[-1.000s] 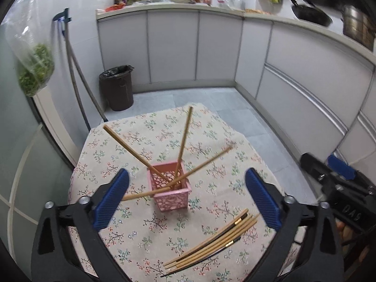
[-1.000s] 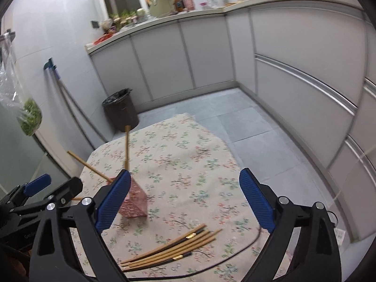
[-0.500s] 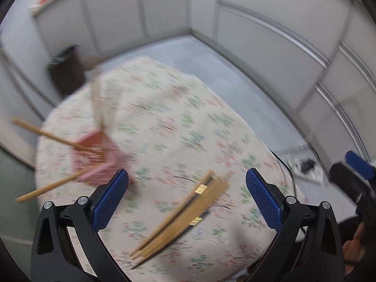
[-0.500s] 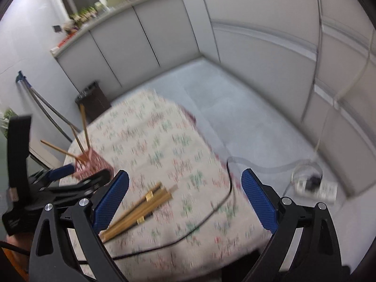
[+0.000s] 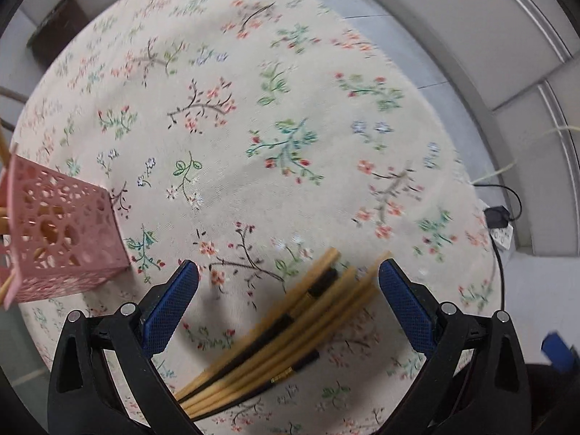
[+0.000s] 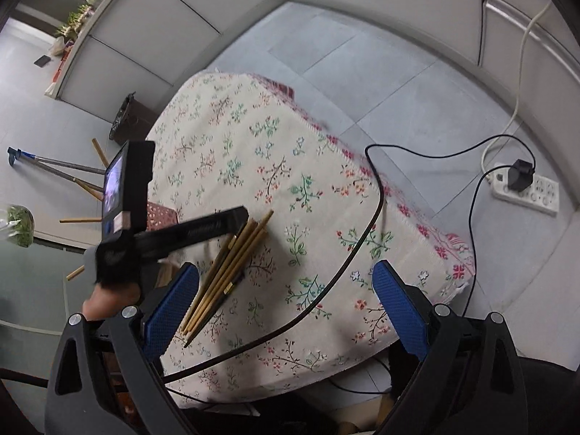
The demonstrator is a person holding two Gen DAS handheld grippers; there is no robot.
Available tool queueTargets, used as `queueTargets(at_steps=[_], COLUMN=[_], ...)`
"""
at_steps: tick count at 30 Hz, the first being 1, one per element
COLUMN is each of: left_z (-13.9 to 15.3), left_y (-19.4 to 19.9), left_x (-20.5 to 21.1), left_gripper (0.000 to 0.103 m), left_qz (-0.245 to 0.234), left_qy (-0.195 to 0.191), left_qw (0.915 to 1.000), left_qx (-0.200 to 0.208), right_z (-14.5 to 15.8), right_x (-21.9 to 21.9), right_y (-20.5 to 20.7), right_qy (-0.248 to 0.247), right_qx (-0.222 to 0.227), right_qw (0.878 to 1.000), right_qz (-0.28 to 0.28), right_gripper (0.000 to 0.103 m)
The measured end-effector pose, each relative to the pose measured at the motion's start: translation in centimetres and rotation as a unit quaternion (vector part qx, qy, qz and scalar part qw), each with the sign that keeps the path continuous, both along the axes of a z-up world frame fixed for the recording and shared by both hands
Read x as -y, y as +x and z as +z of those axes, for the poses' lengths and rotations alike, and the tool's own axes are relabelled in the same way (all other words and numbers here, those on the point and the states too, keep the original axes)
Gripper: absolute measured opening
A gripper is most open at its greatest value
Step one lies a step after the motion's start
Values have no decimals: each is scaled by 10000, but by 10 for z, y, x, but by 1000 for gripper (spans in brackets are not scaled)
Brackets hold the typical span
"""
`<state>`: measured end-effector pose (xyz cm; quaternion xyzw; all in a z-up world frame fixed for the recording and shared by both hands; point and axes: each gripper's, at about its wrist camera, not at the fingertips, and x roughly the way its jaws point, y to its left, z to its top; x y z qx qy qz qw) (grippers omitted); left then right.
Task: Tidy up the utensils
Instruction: 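Move both open tools back toward the chopstick pile, then grasp a wooden chopstick with the left tool while the right tool reaches the pile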
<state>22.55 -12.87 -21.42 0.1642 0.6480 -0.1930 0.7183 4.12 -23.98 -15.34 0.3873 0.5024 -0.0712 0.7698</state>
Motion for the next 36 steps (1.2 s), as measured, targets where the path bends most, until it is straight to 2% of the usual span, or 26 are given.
queueTargets(at_steps=[5, 10, 12, 19, 24, 31, 36], left_z=[-13, -23, -21, -12, -8, 5, 31], left_y=[9, 12, 11, 10, 2, -22, -49], left_x=[-3, -5, -5, -23, -39, -79, -101], left_gripper=[93, 84, 73, 45, 13, 12, 7], left_qz=[122, 133, 101, 119, 91, 253, 246], left_qy=[87, 183, 214, 173, 237, 230, 75], left_qw=[9999, 9997, 9997, 9994, 9981, 9956, 9938], left_qx=[-14, 25, 114, 286, 561, 876, 1082], right_z=[-8, -14, -14, -24, -36, -53, -68], right_x=[-3, -5, -6, -9, -15, -21, -25], right_y=[3, 6, 6, 13, 25, 44, 59], right_qy=[145, 166, 138, 145, 7, -127, -25], right_qx=[-111, -210, -212, -378, -571, -786, -1026], right_qw=[9998, 9995, 9995, 9989, 9982, 9968, 9947], right_qz=[78, 153, 165, 226, 203, 41, -54], right_gripper=[94, 94, 94, 94, 94, 92, 76])
